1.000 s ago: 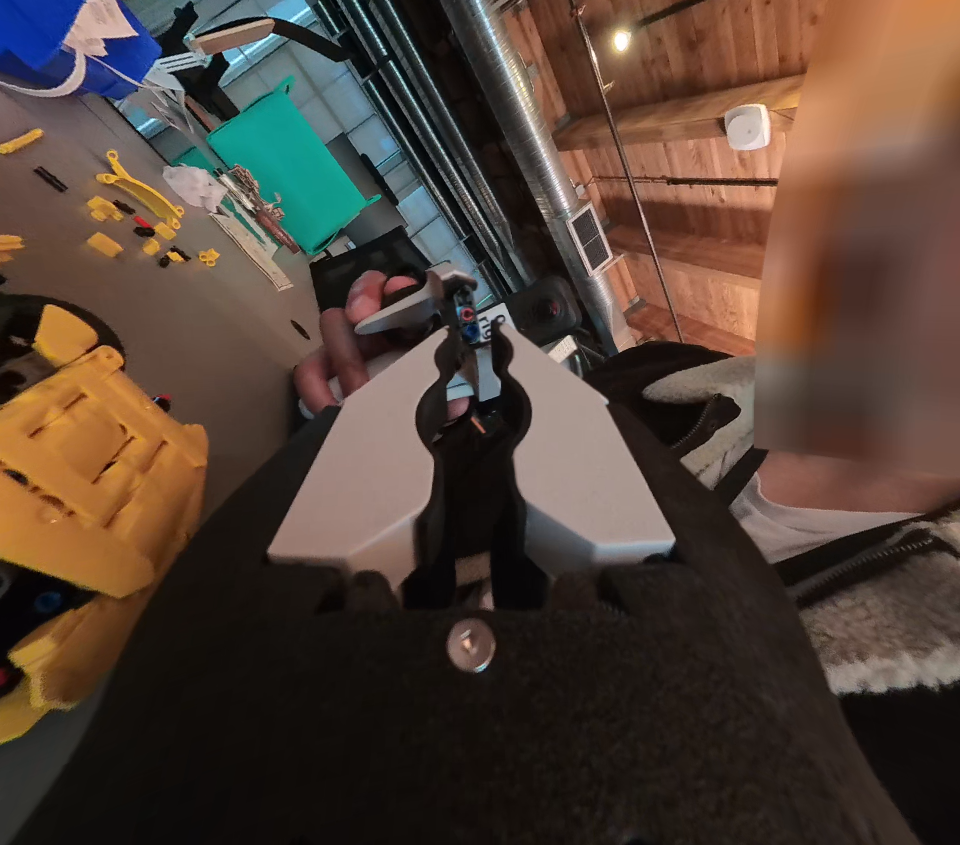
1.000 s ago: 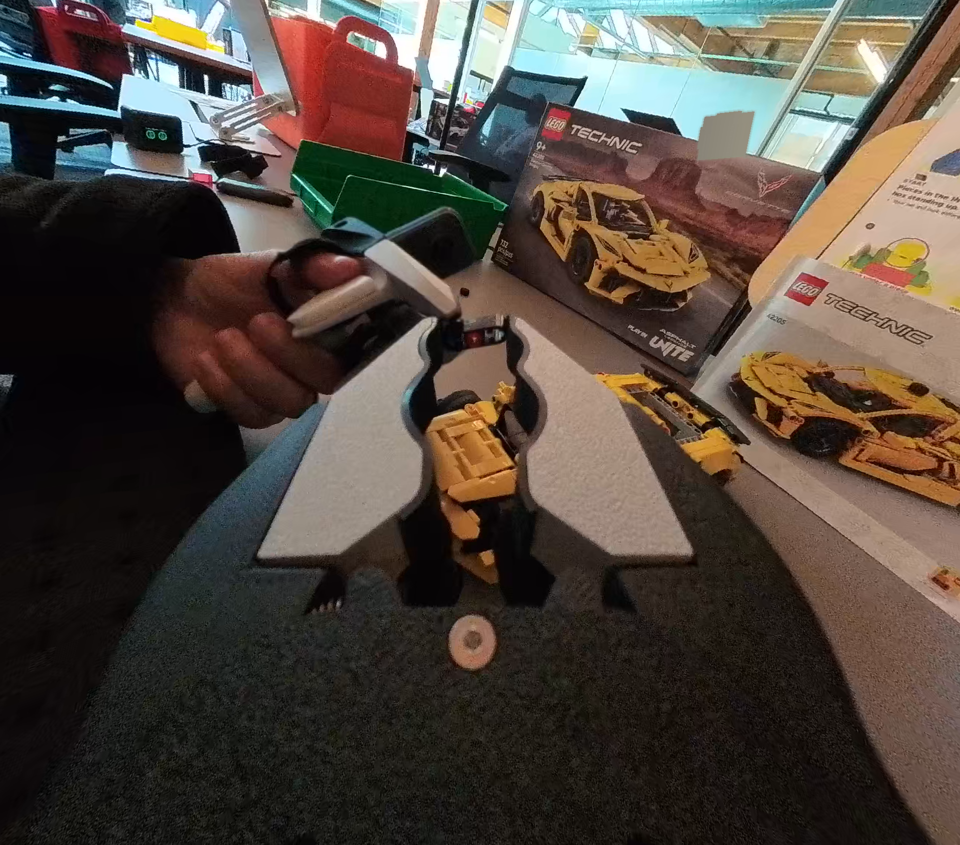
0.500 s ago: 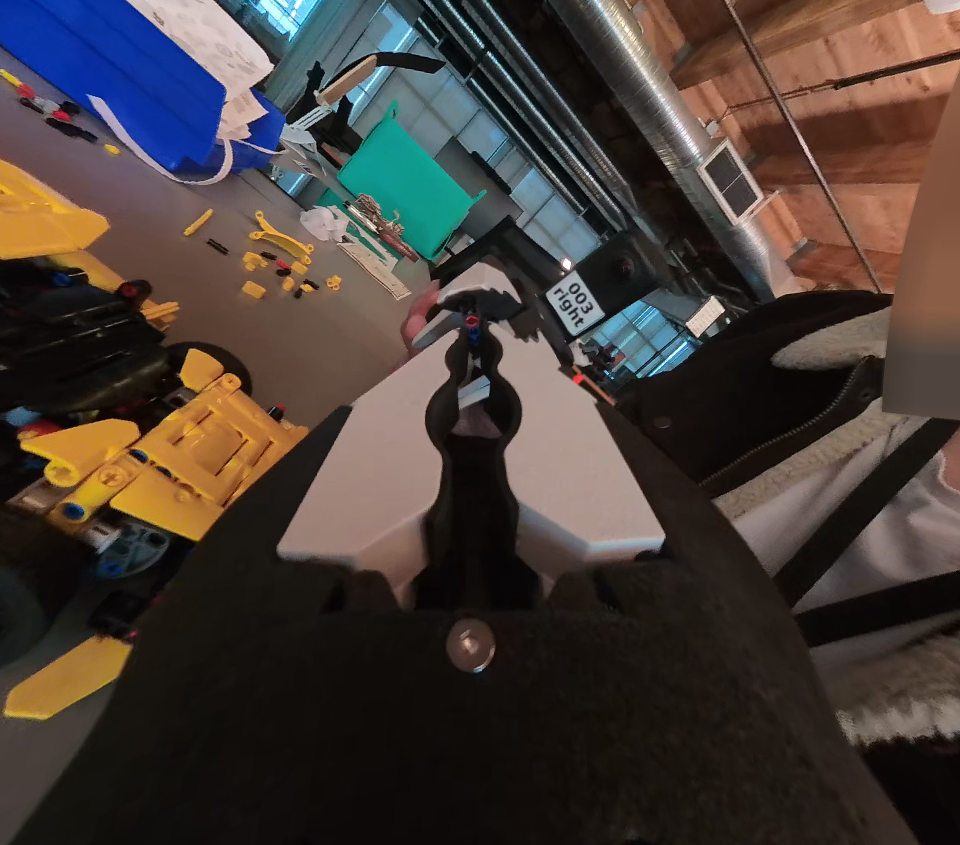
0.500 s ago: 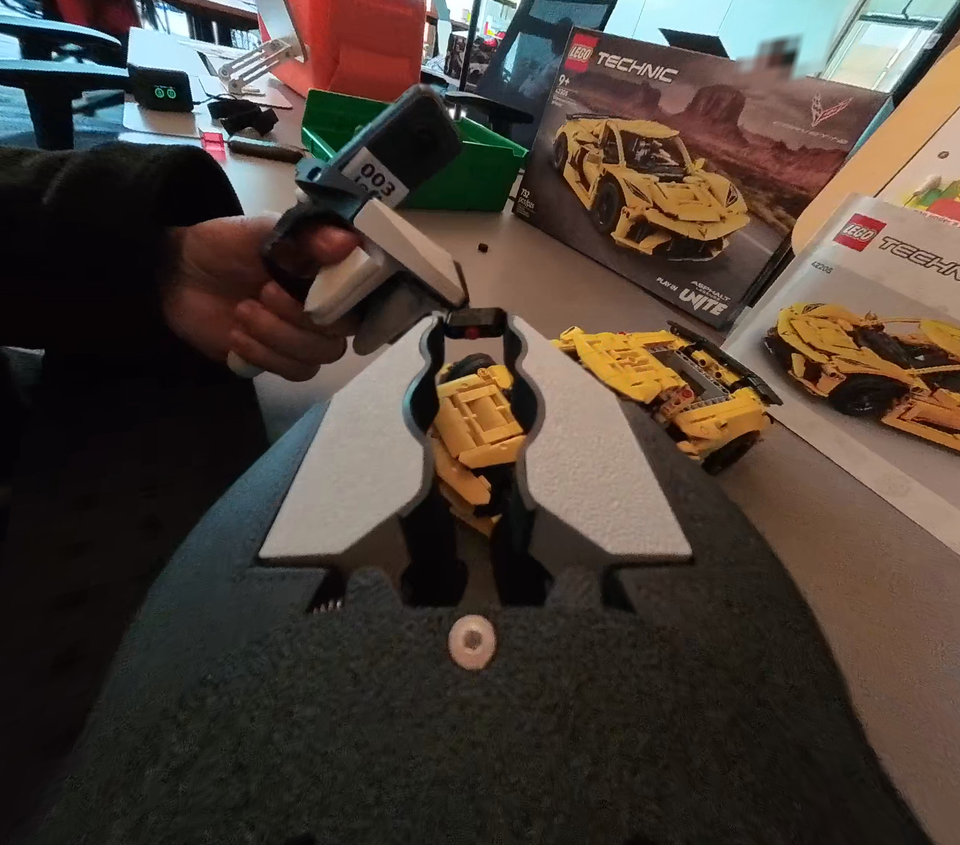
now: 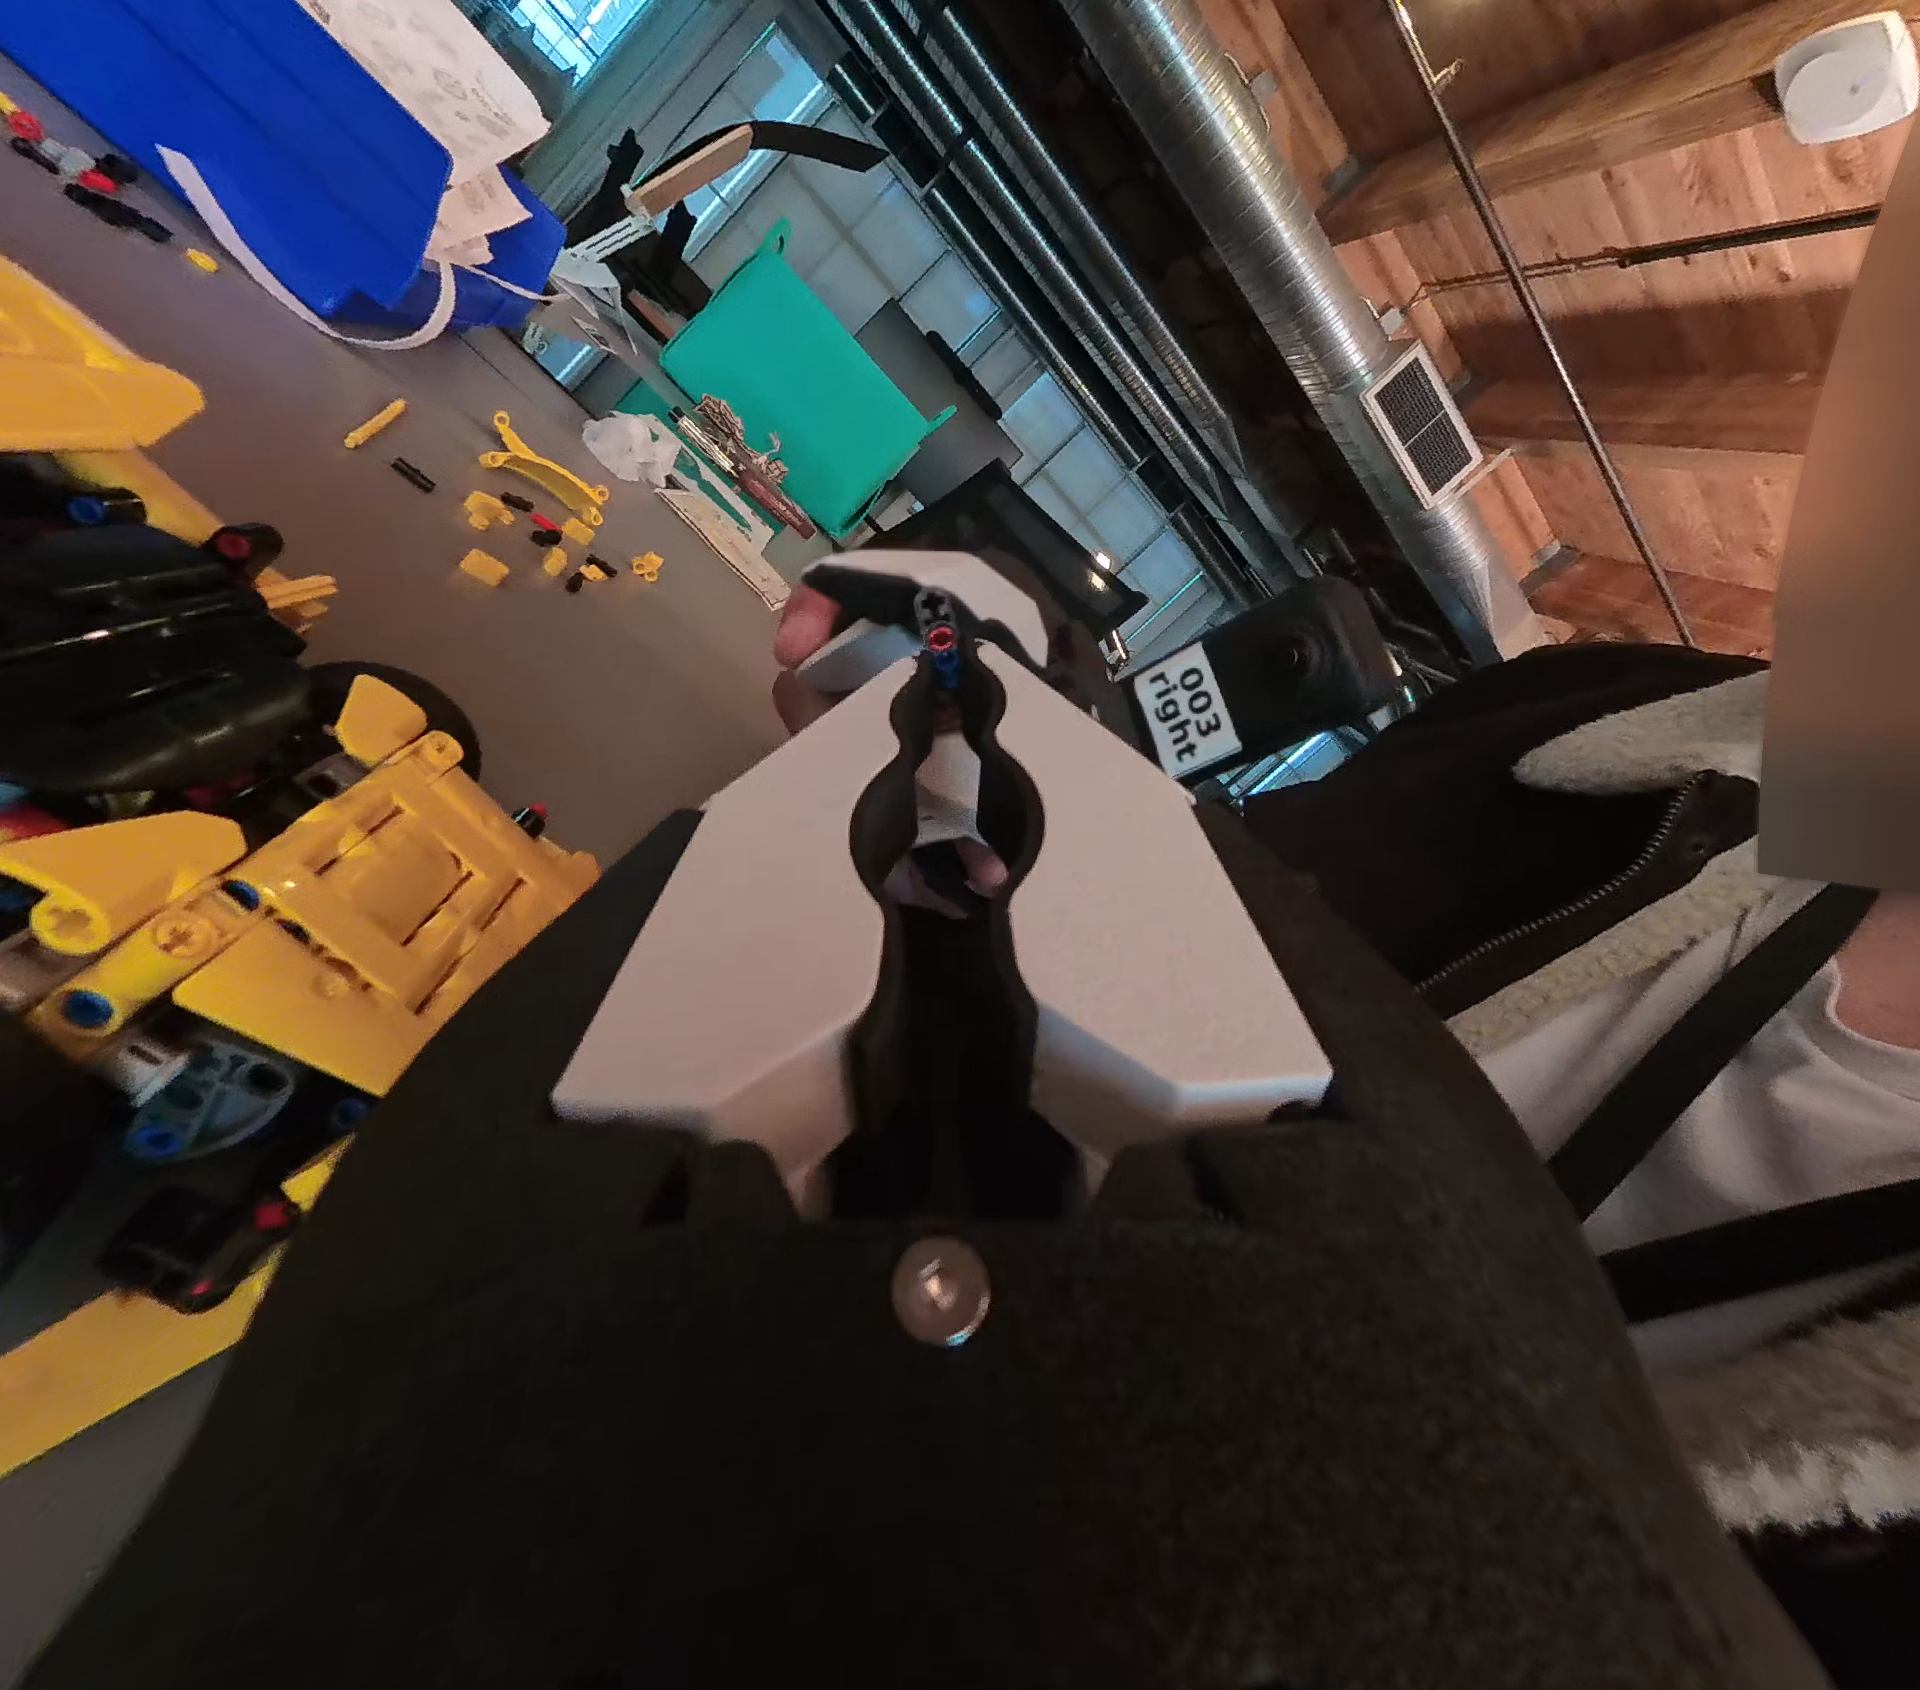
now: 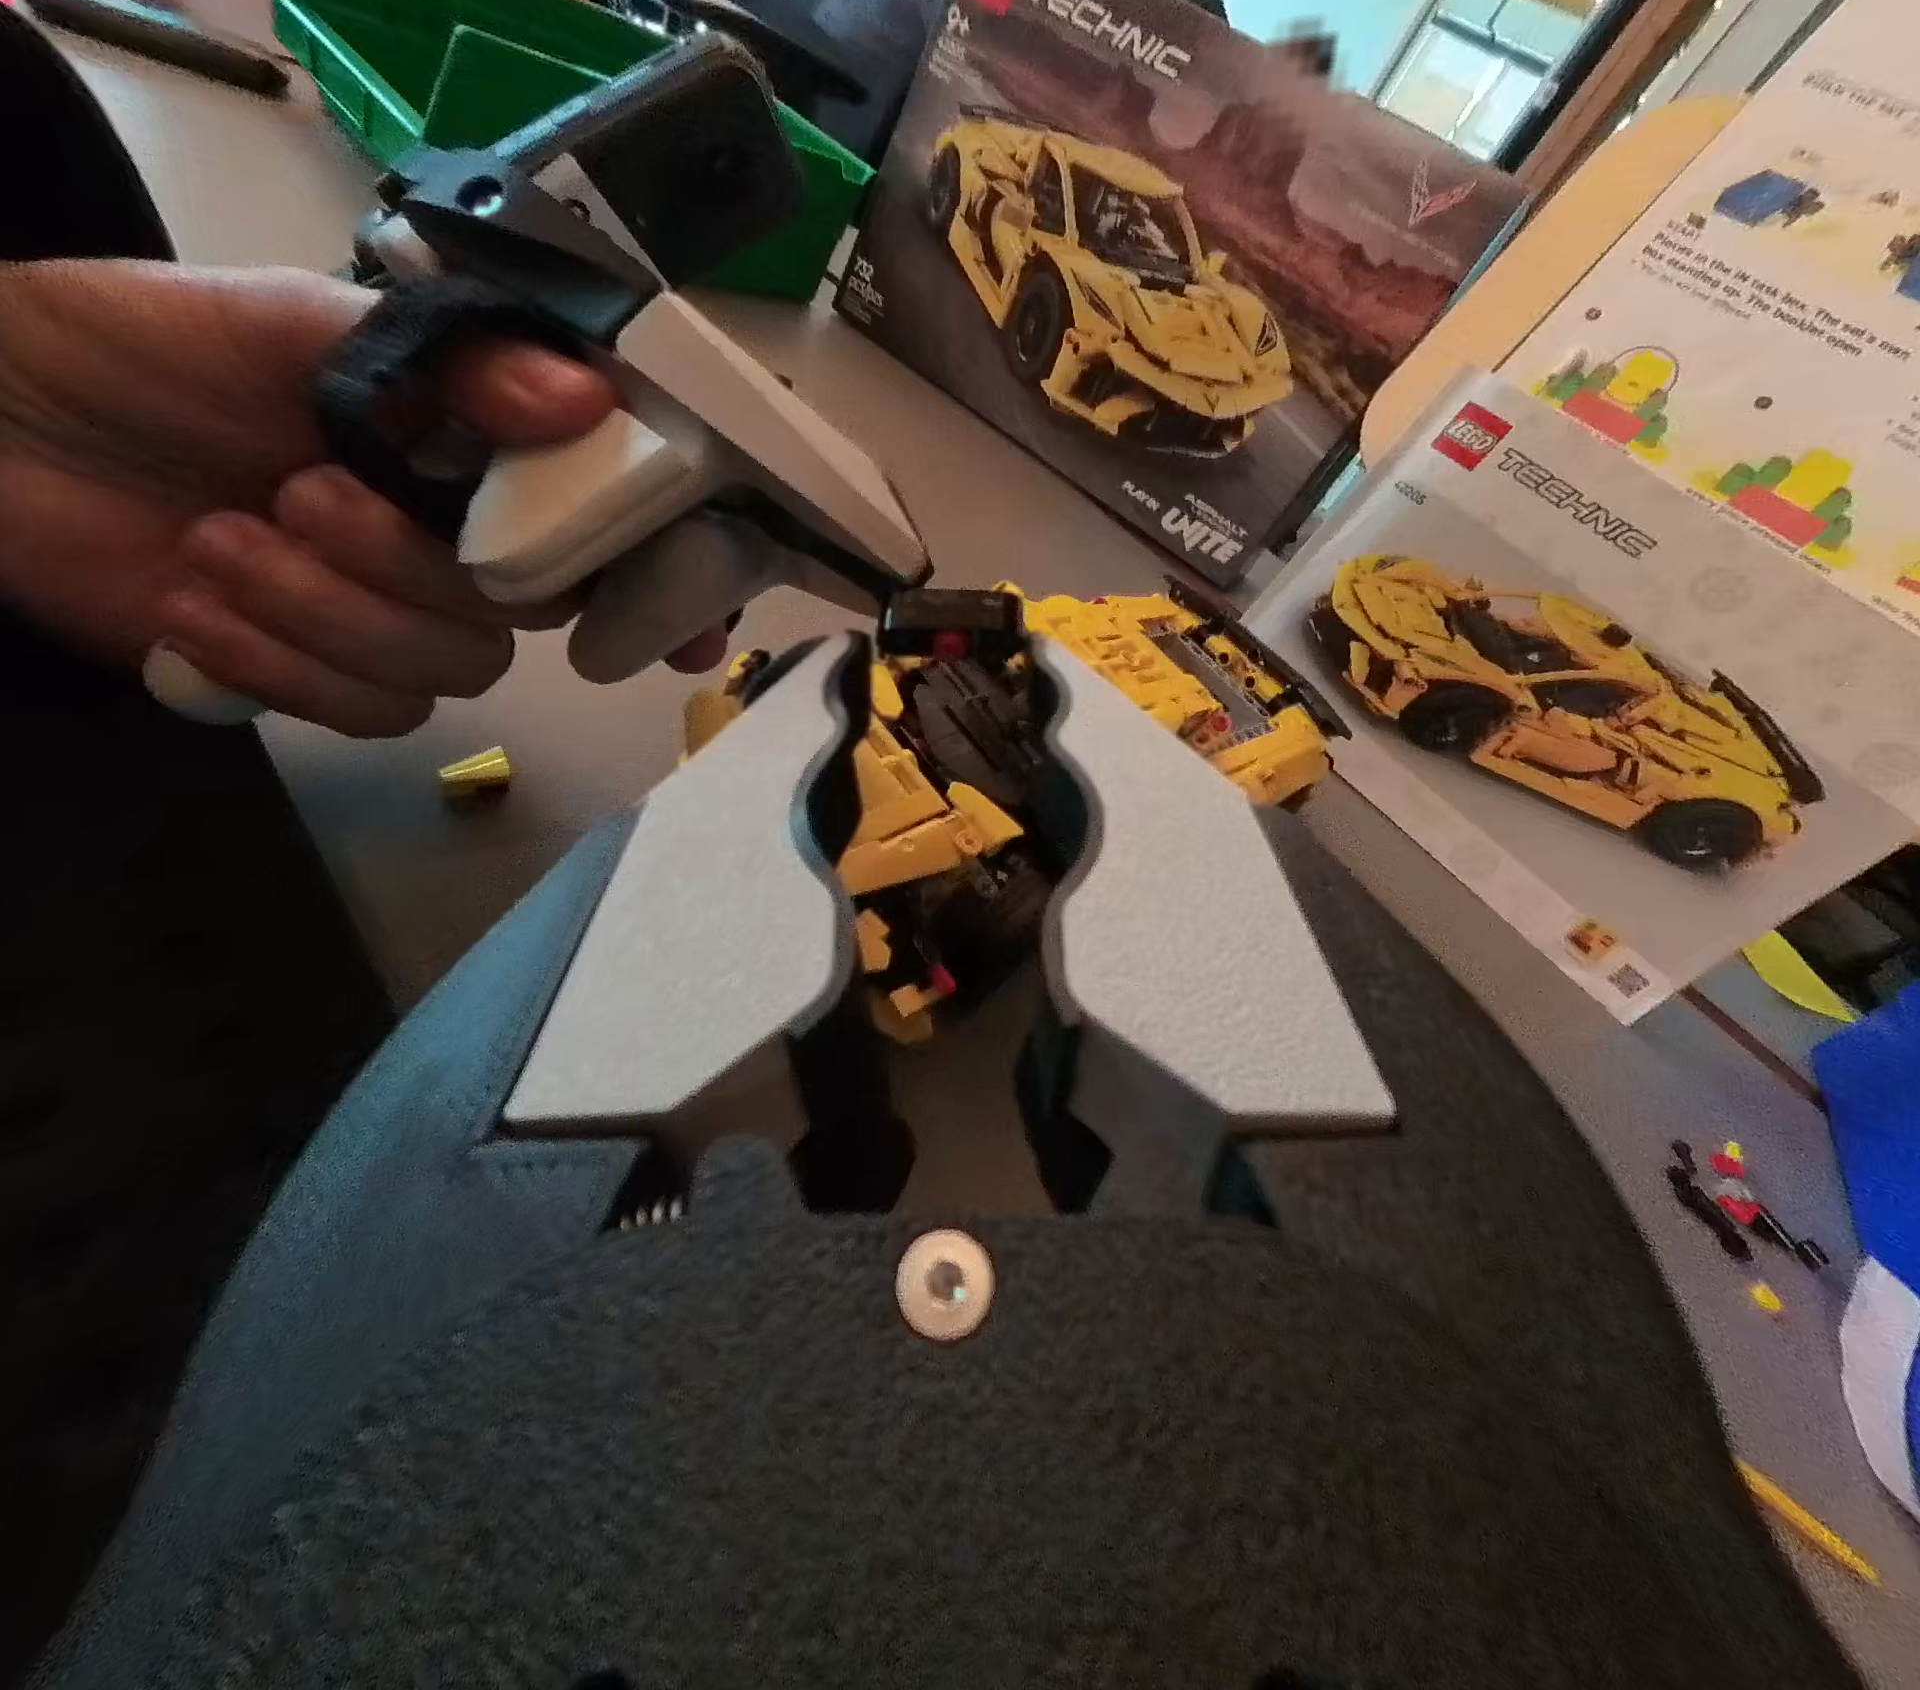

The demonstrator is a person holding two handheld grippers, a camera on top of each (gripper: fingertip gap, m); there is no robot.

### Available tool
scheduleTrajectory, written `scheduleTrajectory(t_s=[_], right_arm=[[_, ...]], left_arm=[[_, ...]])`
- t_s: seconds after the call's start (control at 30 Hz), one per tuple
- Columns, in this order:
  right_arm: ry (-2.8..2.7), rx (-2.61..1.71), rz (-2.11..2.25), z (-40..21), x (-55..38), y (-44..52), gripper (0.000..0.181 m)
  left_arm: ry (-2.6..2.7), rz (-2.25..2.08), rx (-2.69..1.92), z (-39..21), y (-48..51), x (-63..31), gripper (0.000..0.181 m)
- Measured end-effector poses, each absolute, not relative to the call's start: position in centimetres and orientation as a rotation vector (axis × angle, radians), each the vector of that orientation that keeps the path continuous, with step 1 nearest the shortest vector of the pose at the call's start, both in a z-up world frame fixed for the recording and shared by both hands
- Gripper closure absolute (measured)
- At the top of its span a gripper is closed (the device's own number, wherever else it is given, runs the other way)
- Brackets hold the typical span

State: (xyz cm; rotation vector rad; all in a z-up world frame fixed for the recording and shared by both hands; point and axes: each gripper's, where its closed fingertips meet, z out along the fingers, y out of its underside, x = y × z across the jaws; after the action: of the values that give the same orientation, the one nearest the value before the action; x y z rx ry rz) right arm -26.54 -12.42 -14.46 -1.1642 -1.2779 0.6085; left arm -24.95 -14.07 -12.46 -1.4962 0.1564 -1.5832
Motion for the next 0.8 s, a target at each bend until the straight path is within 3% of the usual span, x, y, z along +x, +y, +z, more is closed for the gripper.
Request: scheduleTrajectory(t_s=[0.5, 0.8], right_arm=[[-1.347, -1.281, 0.566, -16.4, -26.1, -11.9, 0.157], [-1.382, -1.354, 0.716, -17.1, -26.3, -12.3, 0.158]], left_arm=[[0.344, -1.15, -1.678, -14.6, -13.6, -24.4, 0.178], [0.299, -1.222, -1.686, -14.8, -13.4, -25.0, 0.18]])
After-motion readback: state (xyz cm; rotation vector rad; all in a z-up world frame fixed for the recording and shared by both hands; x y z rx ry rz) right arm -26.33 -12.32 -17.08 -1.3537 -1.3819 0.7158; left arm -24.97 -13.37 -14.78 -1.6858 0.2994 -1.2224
